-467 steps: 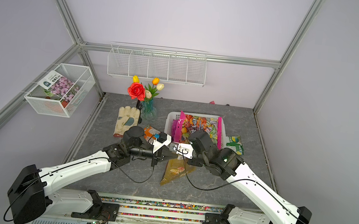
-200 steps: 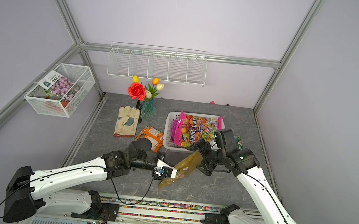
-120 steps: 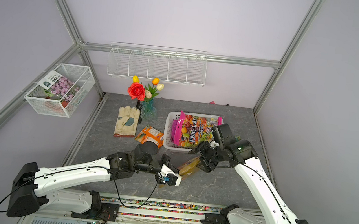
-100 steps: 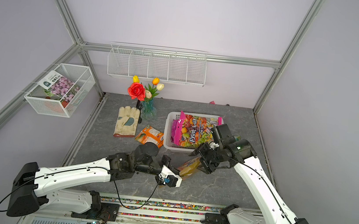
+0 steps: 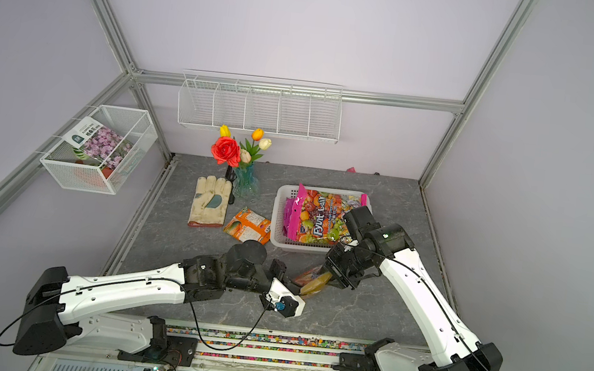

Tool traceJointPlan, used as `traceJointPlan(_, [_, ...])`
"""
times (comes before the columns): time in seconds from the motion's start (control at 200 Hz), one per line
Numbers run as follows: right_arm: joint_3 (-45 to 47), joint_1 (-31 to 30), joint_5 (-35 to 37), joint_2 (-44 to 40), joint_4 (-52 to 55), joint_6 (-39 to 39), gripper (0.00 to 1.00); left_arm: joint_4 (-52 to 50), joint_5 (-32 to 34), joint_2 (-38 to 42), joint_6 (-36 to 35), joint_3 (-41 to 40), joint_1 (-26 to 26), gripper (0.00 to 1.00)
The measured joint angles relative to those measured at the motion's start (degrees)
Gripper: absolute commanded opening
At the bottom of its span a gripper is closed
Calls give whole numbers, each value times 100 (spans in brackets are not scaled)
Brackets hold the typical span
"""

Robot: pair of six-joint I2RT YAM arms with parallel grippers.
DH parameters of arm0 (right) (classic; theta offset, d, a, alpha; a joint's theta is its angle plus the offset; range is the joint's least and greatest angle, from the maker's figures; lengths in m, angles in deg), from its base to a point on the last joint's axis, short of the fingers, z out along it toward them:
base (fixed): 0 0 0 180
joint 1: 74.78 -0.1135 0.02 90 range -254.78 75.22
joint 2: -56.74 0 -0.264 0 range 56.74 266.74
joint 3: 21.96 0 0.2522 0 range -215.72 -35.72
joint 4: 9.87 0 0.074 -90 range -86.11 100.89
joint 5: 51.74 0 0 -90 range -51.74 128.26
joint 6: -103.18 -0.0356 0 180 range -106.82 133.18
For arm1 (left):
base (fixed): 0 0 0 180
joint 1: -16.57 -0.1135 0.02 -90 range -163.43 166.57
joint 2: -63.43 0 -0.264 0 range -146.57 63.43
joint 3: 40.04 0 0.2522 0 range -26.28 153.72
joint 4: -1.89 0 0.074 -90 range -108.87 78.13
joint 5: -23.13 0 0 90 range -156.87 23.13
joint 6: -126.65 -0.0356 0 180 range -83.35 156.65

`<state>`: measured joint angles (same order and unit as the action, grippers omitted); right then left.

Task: Put the candies in the basket
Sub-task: Pick up the candy at the center of the board.

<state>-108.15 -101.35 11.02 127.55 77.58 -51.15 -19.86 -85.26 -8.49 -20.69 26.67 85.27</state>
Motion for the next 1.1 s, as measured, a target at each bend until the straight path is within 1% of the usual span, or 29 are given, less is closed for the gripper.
traceJointPlan(0.105, [0, 48, -4, 0, 74, 101, 19, -9, 20, 0, -4, 0, 9, 3])
traceJointPlan(0.16, [0, 70, 0, 0, 94, 142, 16, -9, 46, 0, 2, 0, 11, 8])
traceJointPlan(0.19, [0, 74, -2, 0, 98, 142, 15, -9, 52, 0, 4, 0, 11, 11])
traceJointPlan(0.26, [-2, 74, -9, 0, 90, 140, 15, -11, 66, 0, 31, 0, 11, 13])
traceJointPlan(0.285, [-2, 74, -11, -2, 85, 142, 15, -11, 66, 2, 35, 0, 11, 15])
traceJointPlan(0.395, [-4, 74, -63, -4, 63, 144, 14, -17, 85, 2, 101, 2, 11, 17])
traceJointPlan(0.435, [-7, 74, -92, -4, 59, 146, 10, -28, 87, 2, 116, 2, 11, 17])
traceJointPlan(0.475, [-7, 74, -114, -4, 52, 151, 0, -48, 87, 2, 118, 7, 11, 17])
traceJointPlan(0.54, [-9, 74, -153, -7, 11, 170, 0, -96, 105, 2, 142, 33, 11, 20])
traceJointPlan(0.565, [-9, 79, -164, -7, -20, 181, 0, -111, 107, 2, 164, 46, 11, 25])
traceJointPlan(0.655, [-9, 79, -225, -9, -125, 210, 0, -181, 164, 15, 260, 129, 11, 33])
traceJointPlan(0.765, [-9, 79, -334, -11, -299, 330, 0, -225, 286, 168, 468, 160, 11, 52])
traceJointPlan(0.805, [-20, 79, -376, -13, -372, 400, 0, -227, 354, 256, 553, 160, 11, 57])
traceJointPlan(0.965, [-341, 79, -535, -26, -501, 846, 0, -155, 785, 614, 713, 153, -15, 64])
traceJointPlan(0.99, [-442, 79, -560, -33, -501, 935, 0, -153, 835, 662, 717, 153, -35, 68])
traceJointPlan(1.005, [-498, 79, -568, -37, -505, 979, 0, -155, 861, 686, 748, 153, -48, 73])
traceJointPlan(1.02, [-560, 79, -586, -48, -509, 1038, 0, -151, 905, 713, 713, 153, -63, 82])
traceJointPlan(1.025, [-588, 79, -590, -55, -511, 1060, 0, -153, 916, 726, 730, 153, -70, 86])
traceJointPlan(1.03, [-601, 79, -595, -55, -514, 1067, 0, -151, 916, 730, 750, 153, -74, 92])
traceJointPlan(1.04, [-640, 79, -603, -66, -518, 1106, 0, -155, 942, 745, 780, 153, -87, 98])
traceJointPlan(1.05, [-684, 79, -614, -76, -522, 1147, 0, -142, 960, 767, 748, 153, -98, 100])
traceJointPlan(1.1, [-874, 79, -660, -120, -518, 1305, 0, -109, 1054, 844, 802, 153, -146, 99])
